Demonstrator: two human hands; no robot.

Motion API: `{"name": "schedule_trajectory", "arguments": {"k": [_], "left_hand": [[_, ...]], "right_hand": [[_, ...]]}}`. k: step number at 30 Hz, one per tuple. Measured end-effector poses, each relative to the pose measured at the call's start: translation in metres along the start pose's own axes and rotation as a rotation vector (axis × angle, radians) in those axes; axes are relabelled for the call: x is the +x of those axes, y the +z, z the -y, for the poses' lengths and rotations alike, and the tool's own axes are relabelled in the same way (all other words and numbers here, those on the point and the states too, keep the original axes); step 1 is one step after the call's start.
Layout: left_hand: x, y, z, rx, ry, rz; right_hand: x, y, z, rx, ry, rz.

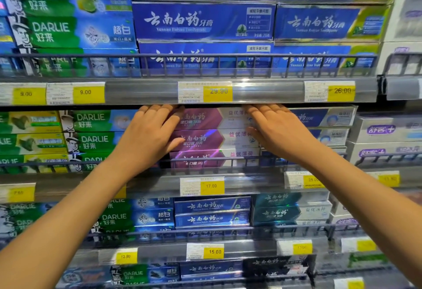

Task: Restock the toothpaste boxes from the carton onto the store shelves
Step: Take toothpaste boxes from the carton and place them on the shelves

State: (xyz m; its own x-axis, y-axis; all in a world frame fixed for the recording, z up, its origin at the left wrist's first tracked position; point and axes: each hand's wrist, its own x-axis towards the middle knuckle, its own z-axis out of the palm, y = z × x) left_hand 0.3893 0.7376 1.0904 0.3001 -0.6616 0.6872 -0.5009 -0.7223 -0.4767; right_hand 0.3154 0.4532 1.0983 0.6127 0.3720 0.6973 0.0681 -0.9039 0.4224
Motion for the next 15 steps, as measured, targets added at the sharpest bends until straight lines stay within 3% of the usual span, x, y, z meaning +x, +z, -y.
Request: {"name": "schedule_trajectory", "arguments": {"k": [10,15], "left_hand": [[-0.006,-0.001,-0.009,-0.039,-0.05,-0.08],[-0.013,-0.005,-0.038,-0.121,-0.2,-0.158]], "right_hand": [[-0.004,-0.001,0.001,0.039,-0.034,-0.012],[-0.017,-0.004,0.025,0.126,-0.15,-0.112]]}}
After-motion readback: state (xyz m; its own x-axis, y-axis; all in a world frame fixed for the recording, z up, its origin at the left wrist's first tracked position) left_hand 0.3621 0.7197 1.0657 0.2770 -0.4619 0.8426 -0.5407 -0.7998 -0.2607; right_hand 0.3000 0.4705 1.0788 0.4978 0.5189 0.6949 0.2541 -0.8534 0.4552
